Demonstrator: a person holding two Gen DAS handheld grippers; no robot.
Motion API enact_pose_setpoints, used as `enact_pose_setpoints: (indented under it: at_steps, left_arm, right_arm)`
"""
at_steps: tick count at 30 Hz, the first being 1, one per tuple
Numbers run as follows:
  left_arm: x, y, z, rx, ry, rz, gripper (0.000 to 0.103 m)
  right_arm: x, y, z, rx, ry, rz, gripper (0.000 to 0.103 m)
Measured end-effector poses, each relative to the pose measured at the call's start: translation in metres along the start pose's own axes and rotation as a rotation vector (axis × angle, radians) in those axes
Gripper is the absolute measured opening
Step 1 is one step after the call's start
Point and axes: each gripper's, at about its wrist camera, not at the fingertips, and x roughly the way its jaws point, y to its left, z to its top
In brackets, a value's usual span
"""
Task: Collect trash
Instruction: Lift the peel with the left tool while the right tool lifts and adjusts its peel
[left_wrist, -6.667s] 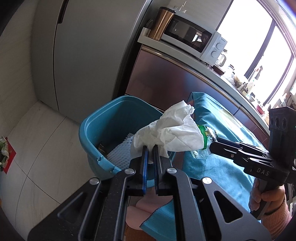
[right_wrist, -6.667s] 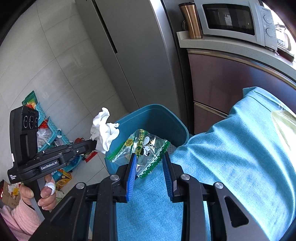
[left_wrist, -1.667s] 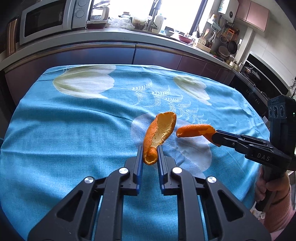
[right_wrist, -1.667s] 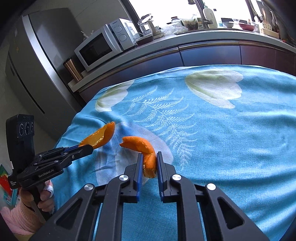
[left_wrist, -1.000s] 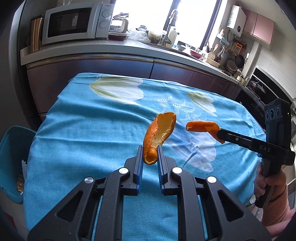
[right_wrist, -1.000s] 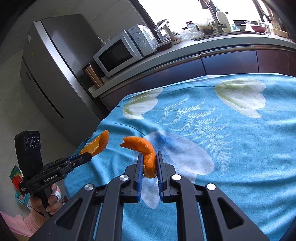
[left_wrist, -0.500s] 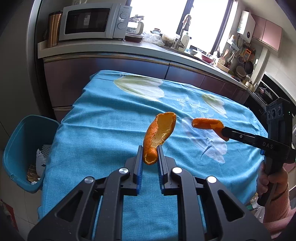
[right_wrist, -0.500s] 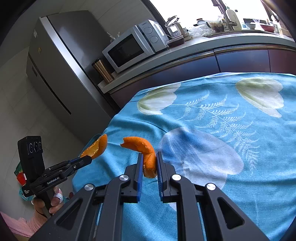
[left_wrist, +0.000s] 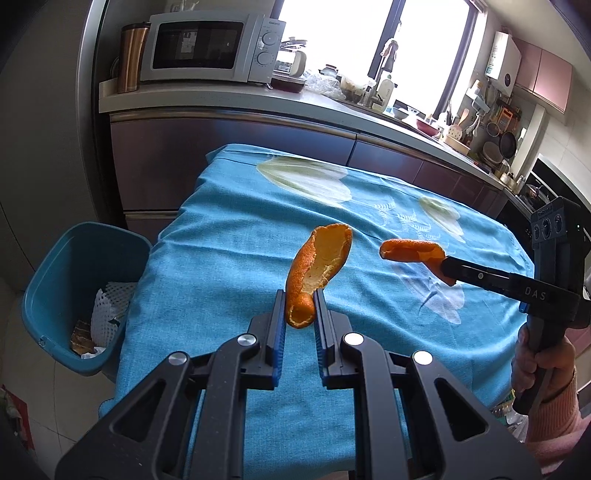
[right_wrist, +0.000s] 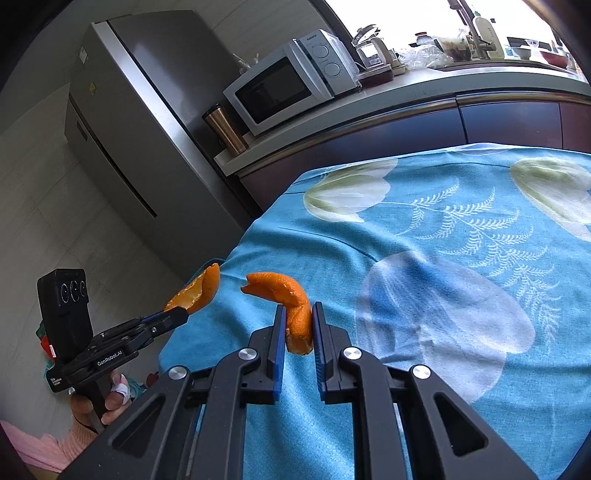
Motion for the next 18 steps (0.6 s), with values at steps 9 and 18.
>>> enact_pose_setpoints:
  at_steps: [9,18]
  left_arm:
    - [-0.009,0.014,-0.001,-0.024,-0.012,0.023,0.015]
    - [-0.017,0.027,-0.002,-0.041,-0.023,0.043,0.015]
  right_arm:
    - [0.008,0.010,0.001,-0.015,0.012,0.015,0.013]
    - [0.019,0.020,0.003,-0.033,0.024,0.034,0.013]
